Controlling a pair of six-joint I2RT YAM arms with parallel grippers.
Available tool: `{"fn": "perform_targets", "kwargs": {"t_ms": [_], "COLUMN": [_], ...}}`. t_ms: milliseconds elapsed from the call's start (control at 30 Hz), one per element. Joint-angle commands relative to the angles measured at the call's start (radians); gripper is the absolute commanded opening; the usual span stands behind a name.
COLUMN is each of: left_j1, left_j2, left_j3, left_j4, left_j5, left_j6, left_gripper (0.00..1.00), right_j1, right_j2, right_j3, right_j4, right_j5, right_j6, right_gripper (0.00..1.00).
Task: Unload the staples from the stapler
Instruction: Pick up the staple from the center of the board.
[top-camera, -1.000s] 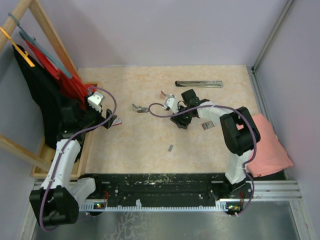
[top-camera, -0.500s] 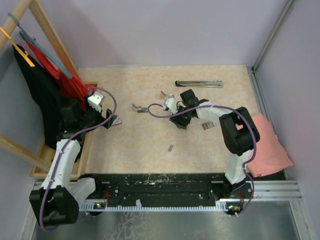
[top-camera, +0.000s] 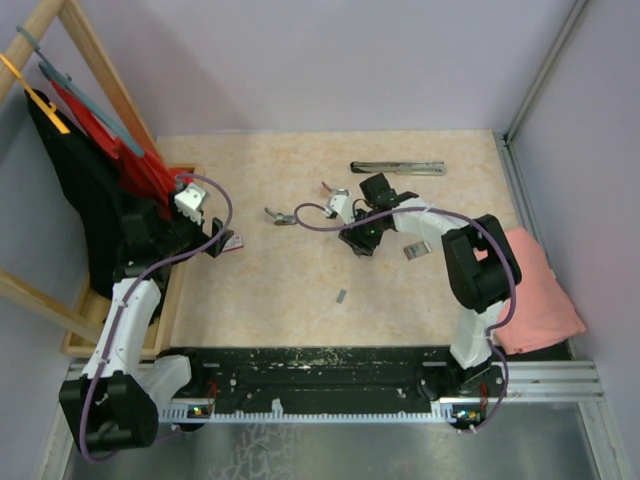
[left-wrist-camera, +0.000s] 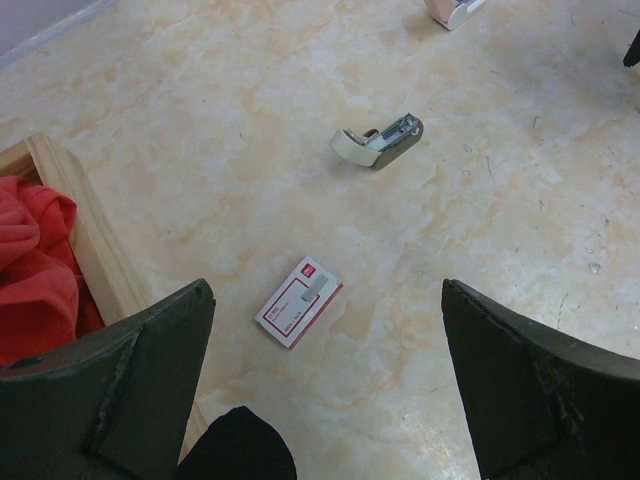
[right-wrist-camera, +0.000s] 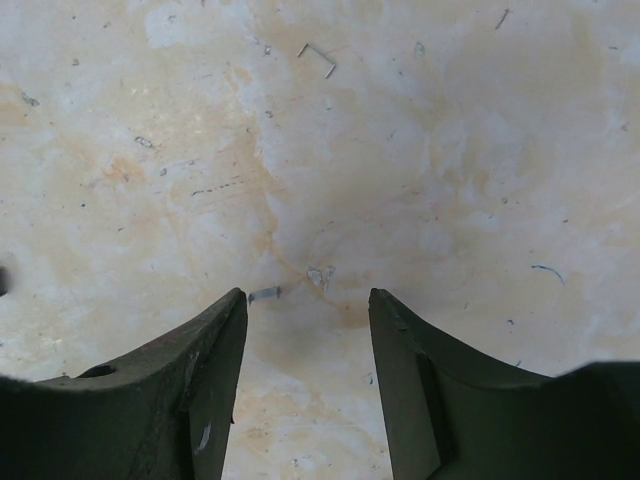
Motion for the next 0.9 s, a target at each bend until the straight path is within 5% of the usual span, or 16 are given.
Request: {"fn": "perform_targets", "kwargs": {"t_ms": [0,367,867], "left_j1": [0.01,0.011,0.013], "left_j2": [-0.005,-0.003,-0.001], "left_j3": [0.018,0.018,0.021], "left_j4": [-0.01,-0.011,-0.013], "left_j5": [0.022,0.027,0.029], "left_j6": [0.005,0.006,0.006], "left_gripper": [0.99,0.99,0.99], "right_j1": [0.012,0.013,0.012], "right_j2": [-0.036,0.016,0.009], "right_j3": [0.065,0.112,0.005], "right_j4": [-0.083,-0.227,-0.138], "right_j5": [-0.046,-0.045,-0.184], "right_j6": [-0.054,-0.256,-0.441], "right_gripper": [0.52,0.51,0.49]}}
